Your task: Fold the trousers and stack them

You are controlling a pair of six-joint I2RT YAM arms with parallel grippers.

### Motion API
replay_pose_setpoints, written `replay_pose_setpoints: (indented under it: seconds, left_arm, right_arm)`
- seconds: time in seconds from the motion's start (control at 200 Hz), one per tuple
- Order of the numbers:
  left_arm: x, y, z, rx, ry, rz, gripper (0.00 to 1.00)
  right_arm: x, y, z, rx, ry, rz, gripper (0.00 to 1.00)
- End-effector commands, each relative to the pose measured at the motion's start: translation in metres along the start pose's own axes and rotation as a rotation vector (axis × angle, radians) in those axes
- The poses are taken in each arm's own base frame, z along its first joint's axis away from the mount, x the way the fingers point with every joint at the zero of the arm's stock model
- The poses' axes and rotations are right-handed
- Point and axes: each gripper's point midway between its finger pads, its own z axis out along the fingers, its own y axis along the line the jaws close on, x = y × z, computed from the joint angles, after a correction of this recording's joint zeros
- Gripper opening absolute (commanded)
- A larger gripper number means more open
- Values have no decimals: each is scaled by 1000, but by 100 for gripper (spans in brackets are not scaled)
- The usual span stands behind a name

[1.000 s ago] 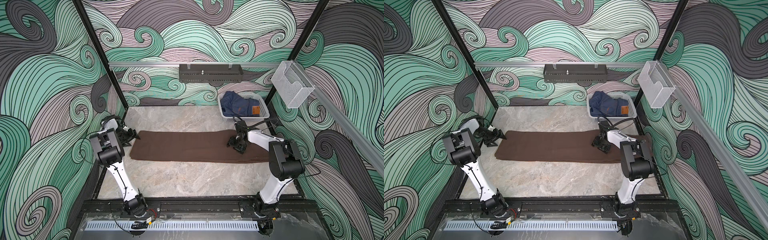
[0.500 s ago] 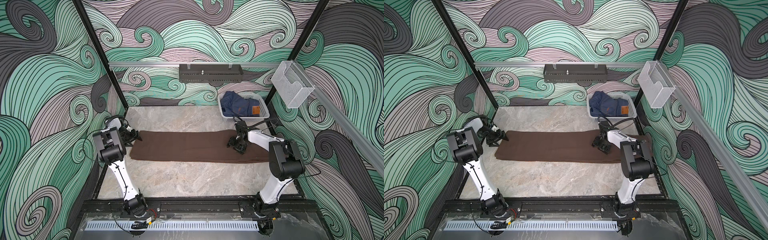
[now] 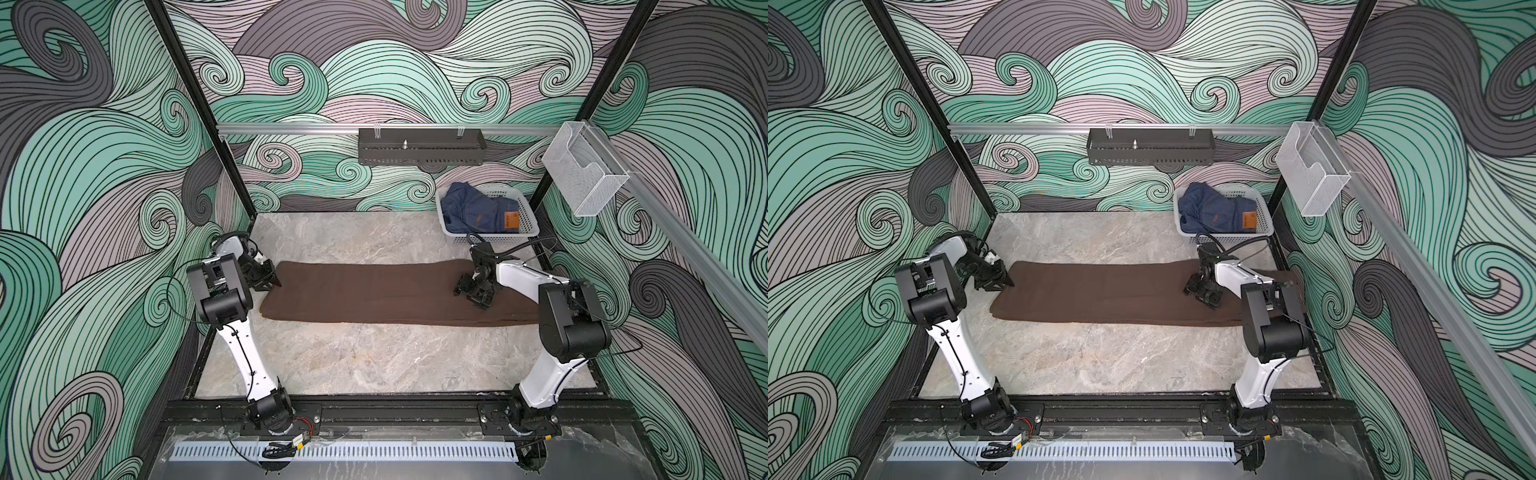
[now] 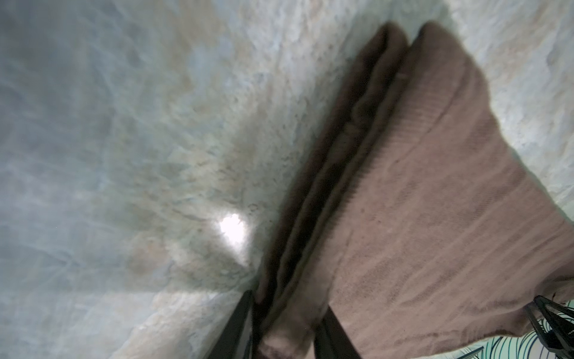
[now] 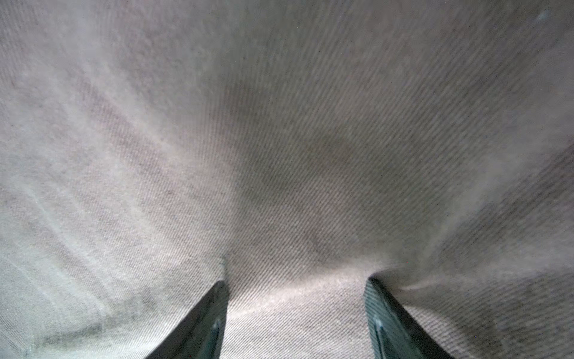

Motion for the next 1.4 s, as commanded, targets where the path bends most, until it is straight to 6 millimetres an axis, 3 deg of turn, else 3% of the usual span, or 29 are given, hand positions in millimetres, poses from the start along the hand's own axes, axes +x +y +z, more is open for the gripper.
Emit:
replay_pose_setpoints:
  seconds: [0.0,0.105,0.25,0.415,0.595,0.781,1.046,1.206,1.396]
  left_arm:
    - [7,-6,4,10,41,4,25]
    - [9,-11,7,14,51,14,21]
    - [8,-16,4,13,41,28,0]
    - [-1,-10,-15,-45,-35,12,0]
    - [-14,11,-49,-155,-149,-45,0]
    - [-25,46,-83,-346,-235,-109,0]
    - [-27,87,-121,-562,-278,-174,0]
    - [-31,78,-119,-509,-275,-149,0]
    - [-33,45,-101,-345,-245,-88,0]
  right_arm:
    - [9,-3,2,3,30,6,71]
    - [10,-1,1,1,31,4,71]
    - [11,1,1,-3,32,1,71]
    - [13,7,0,-13,35,-6,71]
    - [19,21,-1,-28,42,-22,71]
    - [30,48,1,-50,61,-52,70]
    - [47,104,2,-106,79,-80,70]
    - [49,132,-11,-128,57,-119,70]
    - [40,133,-39,-126,-15,-149,71]
